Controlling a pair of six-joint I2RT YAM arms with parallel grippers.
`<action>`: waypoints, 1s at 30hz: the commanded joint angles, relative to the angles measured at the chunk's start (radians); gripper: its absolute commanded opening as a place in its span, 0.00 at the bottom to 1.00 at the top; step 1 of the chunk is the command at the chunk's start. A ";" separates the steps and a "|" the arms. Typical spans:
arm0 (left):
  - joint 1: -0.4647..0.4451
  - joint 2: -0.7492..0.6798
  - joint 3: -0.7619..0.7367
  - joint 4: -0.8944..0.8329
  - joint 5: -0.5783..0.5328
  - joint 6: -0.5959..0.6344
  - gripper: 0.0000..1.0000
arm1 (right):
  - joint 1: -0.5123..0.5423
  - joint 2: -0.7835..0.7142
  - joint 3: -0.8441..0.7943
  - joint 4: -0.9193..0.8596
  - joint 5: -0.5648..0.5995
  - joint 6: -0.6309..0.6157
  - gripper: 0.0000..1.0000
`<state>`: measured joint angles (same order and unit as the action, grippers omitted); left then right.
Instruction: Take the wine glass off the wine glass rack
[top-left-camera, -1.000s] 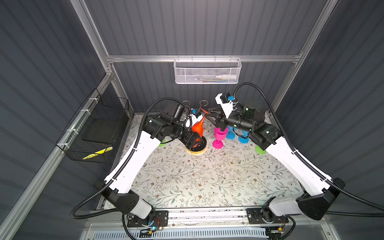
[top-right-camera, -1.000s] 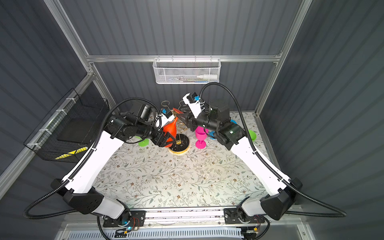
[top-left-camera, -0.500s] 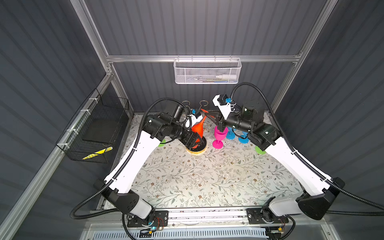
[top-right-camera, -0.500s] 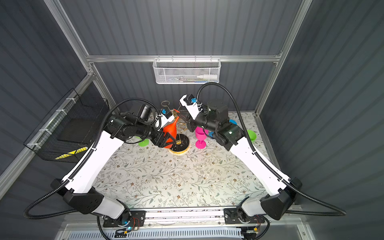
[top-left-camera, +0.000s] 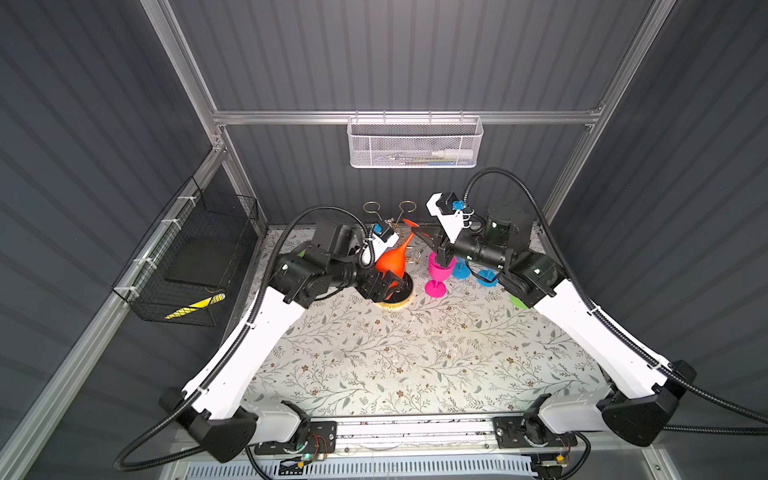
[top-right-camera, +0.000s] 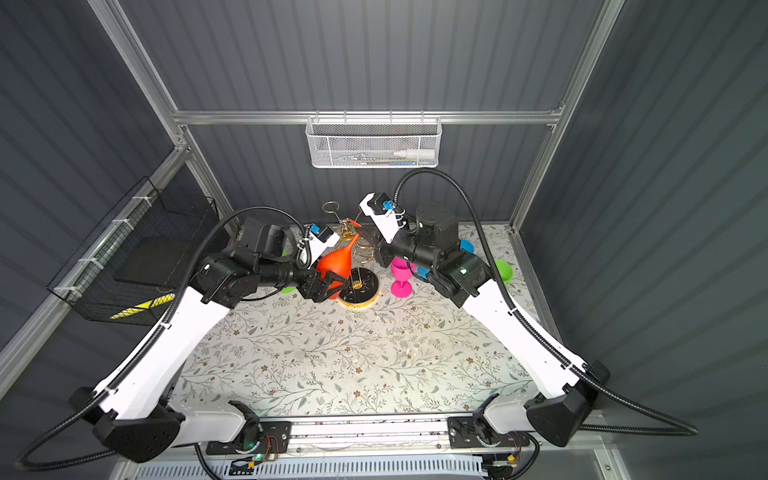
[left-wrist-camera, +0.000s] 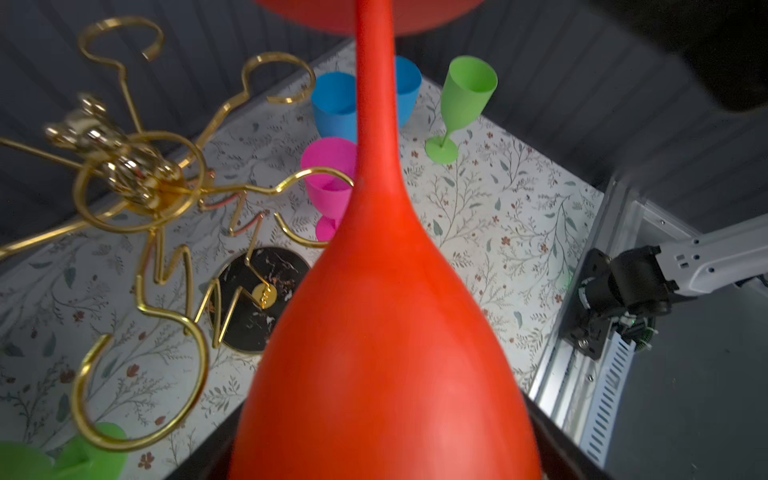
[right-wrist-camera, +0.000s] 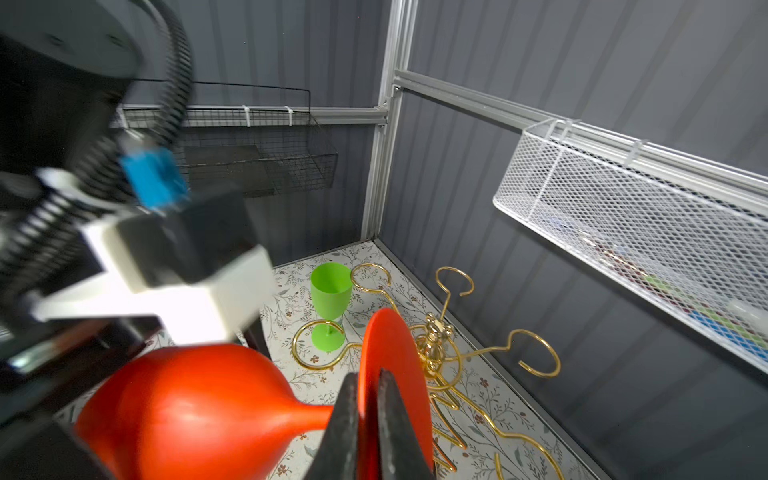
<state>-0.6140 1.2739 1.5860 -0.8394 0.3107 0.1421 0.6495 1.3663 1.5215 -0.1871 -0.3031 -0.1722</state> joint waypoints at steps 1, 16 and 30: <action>-0.003 -0.129 -0.087 0.245 -0.034 0.061 0.86 | -0.022 -0.019 -0.007 0.024 0.064 0.110 0.00; -0.002 -0.382 -0.370 0.586 -0.118 0.088 0.96 | -0.086 -0.068 -0.066 0.054 0.056 0.257 0.00; -0.003 -0.466 -0.487 0.773 -0.257 0.044 0.85 | -0.146 -0.125 -0.166 0.117 -0.022 0.327 0.00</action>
<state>-0.6140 0.8051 1.1053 -0.1154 0.0681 0.2058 0.5087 1.2682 1.3754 -0.1318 -0.2771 0.1276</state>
